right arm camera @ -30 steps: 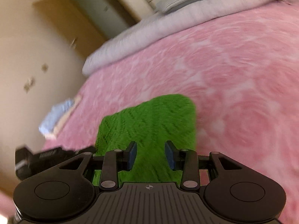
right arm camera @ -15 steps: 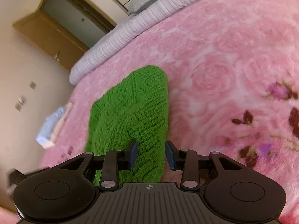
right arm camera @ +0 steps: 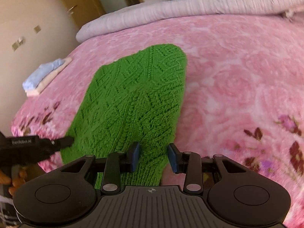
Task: Fold clothes
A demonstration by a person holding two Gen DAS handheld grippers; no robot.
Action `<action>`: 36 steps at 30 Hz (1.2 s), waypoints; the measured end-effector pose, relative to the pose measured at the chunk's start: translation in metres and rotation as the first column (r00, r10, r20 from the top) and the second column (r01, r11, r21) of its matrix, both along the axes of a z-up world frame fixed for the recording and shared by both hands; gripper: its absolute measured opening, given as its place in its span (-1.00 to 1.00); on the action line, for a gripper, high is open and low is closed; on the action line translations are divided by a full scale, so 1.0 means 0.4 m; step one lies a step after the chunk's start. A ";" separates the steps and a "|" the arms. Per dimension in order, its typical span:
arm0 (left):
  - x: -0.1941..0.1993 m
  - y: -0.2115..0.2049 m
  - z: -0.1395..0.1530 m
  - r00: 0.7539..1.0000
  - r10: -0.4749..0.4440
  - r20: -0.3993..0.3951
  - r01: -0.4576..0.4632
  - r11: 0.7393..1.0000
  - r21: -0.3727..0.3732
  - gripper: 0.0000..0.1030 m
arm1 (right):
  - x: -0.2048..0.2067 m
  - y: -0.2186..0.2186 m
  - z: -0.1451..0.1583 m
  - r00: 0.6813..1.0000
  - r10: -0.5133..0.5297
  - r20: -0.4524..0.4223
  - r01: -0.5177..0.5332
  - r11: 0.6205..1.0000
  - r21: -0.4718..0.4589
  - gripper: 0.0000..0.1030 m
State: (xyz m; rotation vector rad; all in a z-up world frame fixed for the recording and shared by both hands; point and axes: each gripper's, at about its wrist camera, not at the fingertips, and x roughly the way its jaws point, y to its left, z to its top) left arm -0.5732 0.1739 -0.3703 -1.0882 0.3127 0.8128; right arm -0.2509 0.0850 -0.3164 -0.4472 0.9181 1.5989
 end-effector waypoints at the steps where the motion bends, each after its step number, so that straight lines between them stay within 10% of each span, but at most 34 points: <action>1: 0.010 0.006 -0.009 1.000 -0.006 -0.008 0.006 1.000 -0.009 -0.89 | 0.001 0.000 0.007 1.000 -0.013 0.006 0.013 1.000 0.010 -0.28; 7: 0.030 0.005 -0.006 0.999 -0.016 -0.034 0.016 1.000 0.001 -0.89 | -0.018 -0.037 0.101 1.000 -0.017 0.014 0.014 0.980 0.197 -0.28; 14: 0.025 0.002 -0.022 0.999 0.002 -0.032 -0.003 1.000 -0.012 -0.87 | -0.112 -0.020 -0.032 0.984 0.128 0.127 -0.143 0.983 0.117 -0.43; 24: 0.015 -0.070 0.101 0.998 -0.003 -0.065 0.010 0.993 0.116 -0.85 | -0.051 -0.086 0.060 0.998 0.055 0.038 -0.060 0.986 0.156 -0.42; 31: 0.106 -0.125 0.111 0.977 -0.154 -0.148 0.181 0.966 0.185 -0.84 | -0.056 -0.106 0.030 1.000 0.015 0.021 -0.018 0.992 0.125 -0.42; 36: 0.134 -0.134 0.052 0.960 -0.153 -0.233 0.191 0.970 0.148 -0.84 | -0.105 -0.109 0.027 0.985 0.061 0.159 -0.078 0.991 0.104 -0.42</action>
